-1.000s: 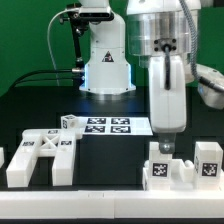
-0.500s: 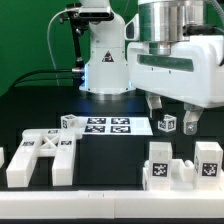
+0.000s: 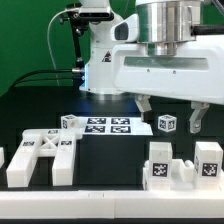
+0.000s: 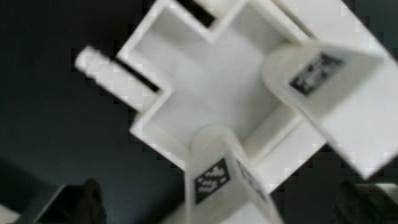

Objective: Assemble chair

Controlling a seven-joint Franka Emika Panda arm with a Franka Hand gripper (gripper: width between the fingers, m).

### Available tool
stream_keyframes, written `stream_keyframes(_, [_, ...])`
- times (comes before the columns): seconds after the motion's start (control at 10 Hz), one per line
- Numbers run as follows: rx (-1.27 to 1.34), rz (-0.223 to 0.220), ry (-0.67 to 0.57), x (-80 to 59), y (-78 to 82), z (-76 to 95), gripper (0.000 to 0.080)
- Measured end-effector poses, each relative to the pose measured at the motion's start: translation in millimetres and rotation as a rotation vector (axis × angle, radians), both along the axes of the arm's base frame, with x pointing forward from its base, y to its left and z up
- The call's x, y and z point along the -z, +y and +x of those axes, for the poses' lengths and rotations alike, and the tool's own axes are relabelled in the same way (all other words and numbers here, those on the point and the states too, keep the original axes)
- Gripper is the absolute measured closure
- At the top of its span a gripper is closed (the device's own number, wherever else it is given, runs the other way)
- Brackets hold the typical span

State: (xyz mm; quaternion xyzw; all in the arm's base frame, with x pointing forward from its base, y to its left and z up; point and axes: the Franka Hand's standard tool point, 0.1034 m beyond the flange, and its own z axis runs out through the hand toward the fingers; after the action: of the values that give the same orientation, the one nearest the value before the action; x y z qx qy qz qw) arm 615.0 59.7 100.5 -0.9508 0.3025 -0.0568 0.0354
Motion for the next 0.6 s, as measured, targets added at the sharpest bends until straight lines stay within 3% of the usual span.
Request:
stream_keyframes(0.3, [-0.359, -0.065, -0.037, 6.1, -15.6, -2.0, 0.0151])
stream_keyframes(0.6, [-0.417, -0.080, -0.043, 6.0, -15.9, -1.0, 0.0151])
